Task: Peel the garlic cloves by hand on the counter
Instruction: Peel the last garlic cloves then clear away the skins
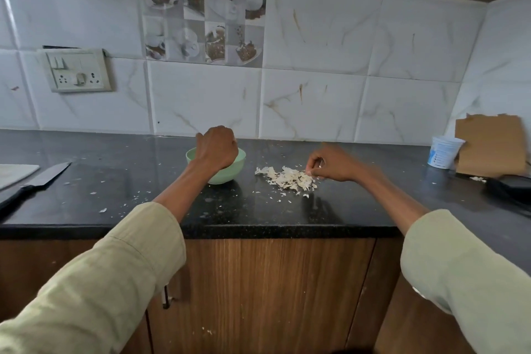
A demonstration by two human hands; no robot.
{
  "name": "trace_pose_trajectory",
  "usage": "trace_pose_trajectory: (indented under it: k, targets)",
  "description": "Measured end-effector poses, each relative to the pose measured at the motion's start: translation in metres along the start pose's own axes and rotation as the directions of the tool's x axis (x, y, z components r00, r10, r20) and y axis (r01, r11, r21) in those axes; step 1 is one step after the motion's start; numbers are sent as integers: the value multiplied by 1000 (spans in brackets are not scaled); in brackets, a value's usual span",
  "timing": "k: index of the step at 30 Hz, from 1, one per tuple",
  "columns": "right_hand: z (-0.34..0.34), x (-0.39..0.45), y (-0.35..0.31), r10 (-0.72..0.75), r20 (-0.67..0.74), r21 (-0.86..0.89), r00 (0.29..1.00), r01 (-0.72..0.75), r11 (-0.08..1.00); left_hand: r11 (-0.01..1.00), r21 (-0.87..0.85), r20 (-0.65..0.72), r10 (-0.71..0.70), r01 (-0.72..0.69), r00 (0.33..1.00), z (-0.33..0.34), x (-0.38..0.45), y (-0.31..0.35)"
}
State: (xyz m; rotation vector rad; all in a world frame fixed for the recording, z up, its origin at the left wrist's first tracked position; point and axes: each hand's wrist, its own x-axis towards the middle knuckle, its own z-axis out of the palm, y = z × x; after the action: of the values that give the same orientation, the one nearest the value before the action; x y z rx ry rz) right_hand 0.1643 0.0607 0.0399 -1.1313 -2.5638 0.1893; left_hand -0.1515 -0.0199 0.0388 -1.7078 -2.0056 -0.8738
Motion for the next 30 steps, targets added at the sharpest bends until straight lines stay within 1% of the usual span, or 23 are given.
trace_pose_trajectory:
  k: [3,5,8,11,13,16,19,21,24,27,30]
  targets:
    - [13,6,14,57,-5,-56,998,-57,997,1000,-16,-53,10,-11,999,5,2,2]
    - [22,9,18,69,-6,-48,998,-70,996,999,-19,-102,38,-40,994,7,1,9]
    - [30,11,13,52,11,-25,999,-52,998,992,-39,-154,112,-119,982,4,-2,26]
    - [37,19,14,19,10,-31,1000,-19,999,978,-114,-158,157,-176,975,2,-3,49]
    - [38,24,17,-8,12,-19,1000,8,1000,959,-187,-120,194,-214,974,7,-2,65]
    - [33,29,18,-62,16,13,998,62,998,912,-334,6,254,-237,967,22,1,83]
    - [24,35,21,-74,-11,118,997,75,990,883,-434,111,251,-180,962,48,6,91]
    - [18,37,25,-55,12,180,998,52,982,857,-502,162,228,-119,960,69,10,90]
    - [10,39,34,-45,86,248,995,22,968,800,-596,163,201,-66,966,95,15,88]
    - [0,44,37,-67,135,364,989,13,931,758,-648,157,224,-71,962,103,14,91]
    - [-11,53,34,-93,206,443,974,-8,897,759,-642,131,249,-109,959,104,9,93]
